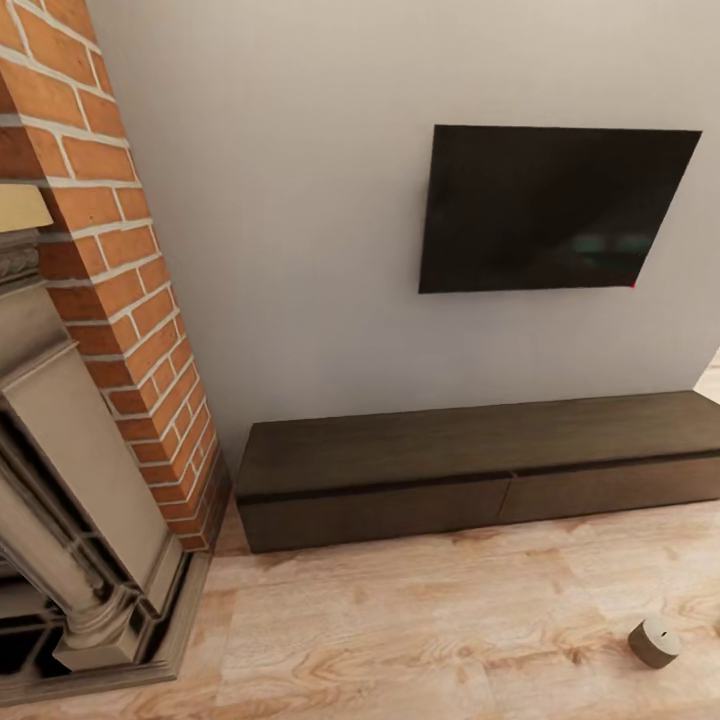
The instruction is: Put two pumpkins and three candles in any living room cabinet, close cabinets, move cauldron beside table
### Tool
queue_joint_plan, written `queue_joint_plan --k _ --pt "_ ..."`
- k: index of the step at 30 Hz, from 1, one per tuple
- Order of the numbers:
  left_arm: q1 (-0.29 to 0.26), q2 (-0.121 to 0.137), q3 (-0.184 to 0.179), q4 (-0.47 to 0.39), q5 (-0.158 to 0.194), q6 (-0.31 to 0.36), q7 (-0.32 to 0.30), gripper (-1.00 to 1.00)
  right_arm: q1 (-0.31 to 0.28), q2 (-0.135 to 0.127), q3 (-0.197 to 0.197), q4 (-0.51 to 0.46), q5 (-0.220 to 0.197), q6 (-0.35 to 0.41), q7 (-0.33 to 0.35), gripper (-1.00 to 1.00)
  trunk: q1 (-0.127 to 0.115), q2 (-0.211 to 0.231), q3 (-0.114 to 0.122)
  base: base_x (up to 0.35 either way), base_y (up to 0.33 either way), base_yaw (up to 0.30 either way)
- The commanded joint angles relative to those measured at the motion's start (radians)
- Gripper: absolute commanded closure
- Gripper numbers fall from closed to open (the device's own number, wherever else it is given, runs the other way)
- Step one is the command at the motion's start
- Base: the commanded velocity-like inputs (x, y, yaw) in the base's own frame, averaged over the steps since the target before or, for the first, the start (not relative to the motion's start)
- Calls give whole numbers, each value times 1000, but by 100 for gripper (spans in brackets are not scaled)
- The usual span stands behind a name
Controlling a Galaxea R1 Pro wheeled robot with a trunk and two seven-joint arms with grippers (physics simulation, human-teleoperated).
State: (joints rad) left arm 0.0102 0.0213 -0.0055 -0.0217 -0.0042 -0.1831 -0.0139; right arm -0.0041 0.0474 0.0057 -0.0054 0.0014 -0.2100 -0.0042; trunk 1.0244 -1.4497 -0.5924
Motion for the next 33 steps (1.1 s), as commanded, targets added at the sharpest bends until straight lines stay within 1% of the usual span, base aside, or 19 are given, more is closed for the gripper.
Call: queue_joint_plan --k 1,7,15,22,33 --pt "1 0 0 -1 0 -1 -1 -100 0 0 0 1 0 -3 0 -100 1 0 -1 325 -4 0" --pt "1 -1 0 -1 0 -2 -1 -100 0 0 0 0 0 -3 0 -100 1 0 -1 325 -5 14" --pt "1 -1 -1 -1 0 -1 -1 -100 0 0 0 -1 -1 -3 0 -100 1 0 -1 300 -69 177" --pt "1 -1 0 -1 0 -1 -1 -100 0 0 0 -1 -1 -3 2 -100 1 0 -1 283 -27 34" --pt "1 -1 0 -2 0 -2 -1 -100 0 0 -4 6 -13 -2 6 -100 1 0 -1 234 -141 22"
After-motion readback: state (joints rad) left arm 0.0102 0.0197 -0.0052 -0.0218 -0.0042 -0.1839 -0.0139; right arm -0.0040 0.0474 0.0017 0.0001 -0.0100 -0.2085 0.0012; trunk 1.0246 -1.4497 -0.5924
